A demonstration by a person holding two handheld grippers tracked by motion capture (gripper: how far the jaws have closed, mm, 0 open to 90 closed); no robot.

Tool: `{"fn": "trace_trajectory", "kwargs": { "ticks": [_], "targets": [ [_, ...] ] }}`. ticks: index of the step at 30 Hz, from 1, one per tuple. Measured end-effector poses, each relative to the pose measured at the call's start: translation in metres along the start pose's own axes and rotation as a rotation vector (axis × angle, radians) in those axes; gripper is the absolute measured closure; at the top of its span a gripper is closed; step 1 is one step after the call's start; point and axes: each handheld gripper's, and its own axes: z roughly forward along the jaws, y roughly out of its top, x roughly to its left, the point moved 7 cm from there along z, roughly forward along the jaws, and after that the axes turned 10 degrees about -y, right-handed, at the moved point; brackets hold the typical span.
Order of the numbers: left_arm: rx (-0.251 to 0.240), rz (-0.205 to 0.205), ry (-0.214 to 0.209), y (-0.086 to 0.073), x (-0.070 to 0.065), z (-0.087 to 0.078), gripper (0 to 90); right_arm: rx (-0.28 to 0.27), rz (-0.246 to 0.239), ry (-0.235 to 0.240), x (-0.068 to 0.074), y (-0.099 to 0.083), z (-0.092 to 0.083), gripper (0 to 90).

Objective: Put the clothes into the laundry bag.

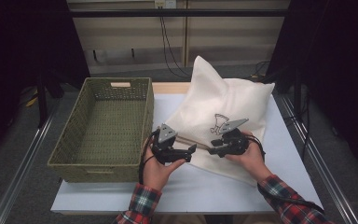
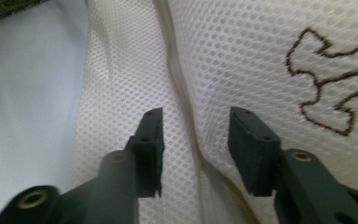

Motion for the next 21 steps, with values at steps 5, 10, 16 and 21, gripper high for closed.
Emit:
{"fn": "trace_trajectory", "kwargs": {
  "ticks": [5, 10, 16, 21],
  "targets": [
    [-0.003, -0.003, -0.002, 0.001, 0.000, 0.000, 6.1, -0.036, 0.007, 0.003, -0.003, 0.005, -0.007, 43.9],
    [0.004, -0.002, 0.009, 0.000, 0.000, -0.001, 6.1, -0.062, 0.025, -0.006, -0.005, 0.011, -0.015, 36.3],
    [-0.005, 0.002, 0.001, 0.001, 0.000, -0.002, 5.9, -0.073, 0.009, -0.028, -0.008, 0.015, -0.022, 27.3],
    [-0.004, 0.001, -0.005, 0.001, -0.001, -0.002, 5.9, -0.078, -0.010, -0.029, -0.008, 0.016, -0.028, 24.4]
  ]
}}
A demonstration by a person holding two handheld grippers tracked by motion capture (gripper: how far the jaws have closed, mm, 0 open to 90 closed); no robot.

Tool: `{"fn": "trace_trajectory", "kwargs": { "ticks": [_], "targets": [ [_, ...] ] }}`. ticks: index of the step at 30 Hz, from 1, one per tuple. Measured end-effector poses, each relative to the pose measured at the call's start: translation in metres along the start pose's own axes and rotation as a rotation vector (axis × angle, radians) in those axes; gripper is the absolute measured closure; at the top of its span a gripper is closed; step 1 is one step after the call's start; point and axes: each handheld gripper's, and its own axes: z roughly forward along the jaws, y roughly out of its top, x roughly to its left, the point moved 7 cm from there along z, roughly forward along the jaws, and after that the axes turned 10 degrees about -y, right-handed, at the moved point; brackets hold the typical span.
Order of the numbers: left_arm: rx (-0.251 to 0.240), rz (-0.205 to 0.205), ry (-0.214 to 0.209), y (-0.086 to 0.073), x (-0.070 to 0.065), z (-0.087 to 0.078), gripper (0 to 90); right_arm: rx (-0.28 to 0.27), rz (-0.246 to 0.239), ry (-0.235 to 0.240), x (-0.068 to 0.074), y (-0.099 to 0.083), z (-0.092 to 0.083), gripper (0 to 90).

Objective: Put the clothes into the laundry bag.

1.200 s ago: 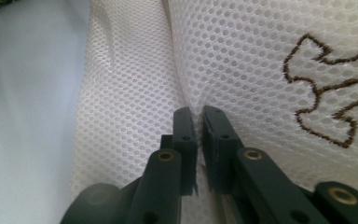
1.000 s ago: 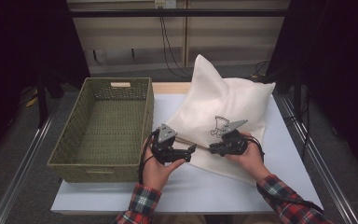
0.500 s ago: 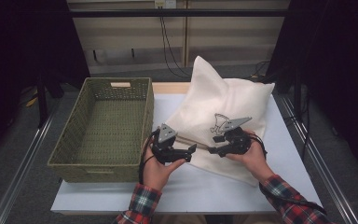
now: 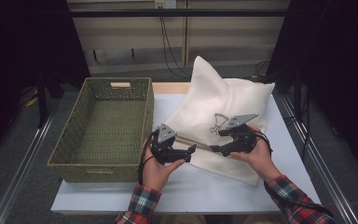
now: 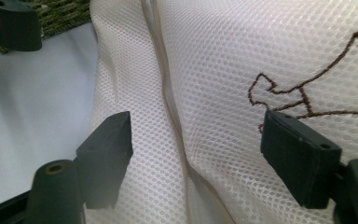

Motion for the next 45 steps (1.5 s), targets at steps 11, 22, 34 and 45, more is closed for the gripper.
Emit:
{"fn": "trace_trajectory", "kwargs": {
  "ticks": [11, 22, 34, 45],
  "targets": [
    [-0.002, -0.004, -0.003, 0.000, -0.001, 0.000, 5.8, -0.046, 0.010, 0.000, -0.005, 0.004, -0.017, 20.2],
    [0.002, -0.008, -0.011, -0.001, -0.001, 0.001, 5.7, -0.070, 0.041, -0.011, -0.013, 0.000, -0.030, 16.3],
    [-0.002, -0.007, -0.004, 0.000, -0.002, 0.000, 5.6, -0.094, 0.065, -0.029, -0.020, -0.006, -0.048, 15.1],
    [-0.006, -0.011, -0.002, 0.001, -0.001, -0.001, 5.6, -0.119, 0.080, -0.036, -0.026, -0.011, -0.064, 14.8]
  ]
}}
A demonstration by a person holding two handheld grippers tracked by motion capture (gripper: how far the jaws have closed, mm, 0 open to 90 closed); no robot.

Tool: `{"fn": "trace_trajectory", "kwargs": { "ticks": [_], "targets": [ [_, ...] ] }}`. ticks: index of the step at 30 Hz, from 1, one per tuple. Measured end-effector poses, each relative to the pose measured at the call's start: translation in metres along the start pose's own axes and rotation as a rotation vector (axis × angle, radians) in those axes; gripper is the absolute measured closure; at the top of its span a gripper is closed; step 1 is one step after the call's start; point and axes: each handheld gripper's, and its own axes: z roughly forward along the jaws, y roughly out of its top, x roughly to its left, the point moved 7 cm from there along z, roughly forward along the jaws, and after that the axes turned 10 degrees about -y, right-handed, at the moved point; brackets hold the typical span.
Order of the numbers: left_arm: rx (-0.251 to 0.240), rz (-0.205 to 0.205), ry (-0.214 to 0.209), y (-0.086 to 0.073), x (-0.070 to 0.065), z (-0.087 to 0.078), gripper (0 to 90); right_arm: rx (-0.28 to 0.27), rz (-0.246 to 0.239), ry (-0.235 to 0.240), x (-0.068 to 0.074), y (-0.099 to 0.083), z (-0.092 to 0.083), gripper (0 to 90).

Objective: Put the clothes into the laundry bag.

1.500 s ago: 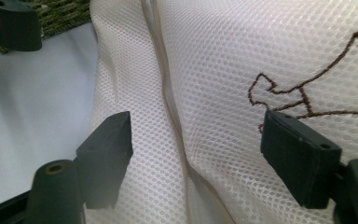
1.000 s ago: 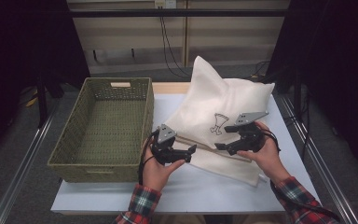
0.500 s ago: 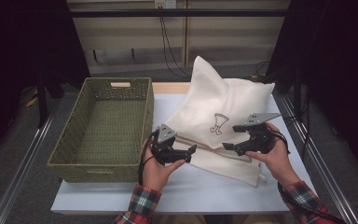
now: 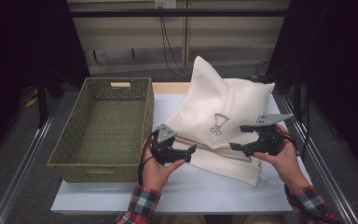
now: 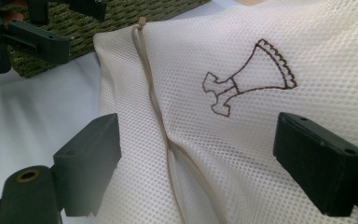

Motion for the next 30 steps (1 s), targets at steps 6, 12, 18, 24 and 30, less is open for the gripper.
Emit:
{"fn": "trace_trajectory", "kwargs": {
  "ticks": [6, 12, 18, 24, 30],
  "targets": [
    [-0.002, -0.002, -0.004, 0.000, -0.001, 0.001, 5.6, 0.000, 0.004, -0.011, -0.003, -0.005, -0.005, 14.2],
    [0.002, 0.003, -0.009, 0.000, -0.001, 0.001, 5.6, -0.015, 0.016, -0.015, -0.004, -0.008, -0.011, 14.0],
    [0.003, 0.002, -0.006, -0.001, -0.001, 0.001, 5.6, -0.031, 0.016, -0.012, -0.005, -0.007, -0.016, 14.0],
    [0.001, 0.002, -0.009, 0.000, -0.001, 0.001, 5.6, -0.027, 0.009, -0.006, -0.003, -0.011, -0.017, 13.6],
    [-0.001, 0.001, -0.008, 0.000, -0.002, 0.001, 5.6, -0.032, 0.019, -0.001, -0.004, -0.016, -0.023, 13.8]
  ]
}}
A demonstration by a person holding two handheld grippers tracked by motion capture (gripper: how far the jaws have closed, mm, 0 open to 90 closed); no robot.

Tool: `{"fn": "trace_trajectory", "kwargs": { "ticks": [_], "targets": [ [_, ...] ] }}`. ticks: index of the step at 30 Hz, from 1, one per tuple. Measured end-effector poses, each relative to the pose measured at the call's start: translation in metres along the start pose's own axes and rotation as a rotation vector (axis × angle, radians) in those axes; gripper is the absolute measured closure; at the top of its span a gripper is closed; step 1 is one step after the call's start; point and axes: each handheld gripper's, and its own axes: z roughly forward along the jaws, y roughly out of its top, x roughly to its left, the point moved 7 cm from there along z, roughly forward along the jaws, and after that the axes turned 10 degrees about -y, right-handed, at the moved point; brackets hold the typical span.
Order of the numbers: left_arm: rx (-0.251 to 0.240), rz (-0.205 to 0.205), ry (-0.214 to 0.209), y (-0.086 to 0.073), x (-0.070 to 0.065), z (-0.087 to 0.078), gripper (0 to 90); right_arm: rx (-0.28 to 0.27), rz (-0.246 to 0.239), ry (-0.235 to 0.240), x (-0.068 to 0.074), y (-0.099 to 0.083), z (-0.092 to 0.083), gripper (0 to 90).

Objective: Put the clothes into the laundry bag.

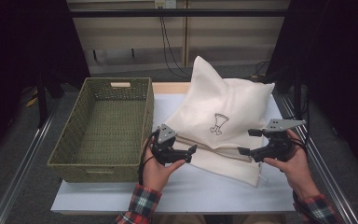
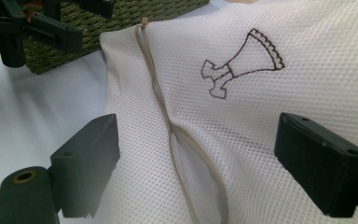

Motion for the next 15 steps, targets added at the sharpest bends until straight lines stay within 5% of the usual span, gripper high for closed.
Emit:
{"fn": "trace_trajectory", "kwargs": {
  "ticks": [15],
  "targets": [
    [0.005, 0.004, -0.007, -0.001, -0.002, 0.002, 5.3, -0.006, 0.013, -0.021, -0.011, -0.010, -0.009, 12.8]
  ]
}}
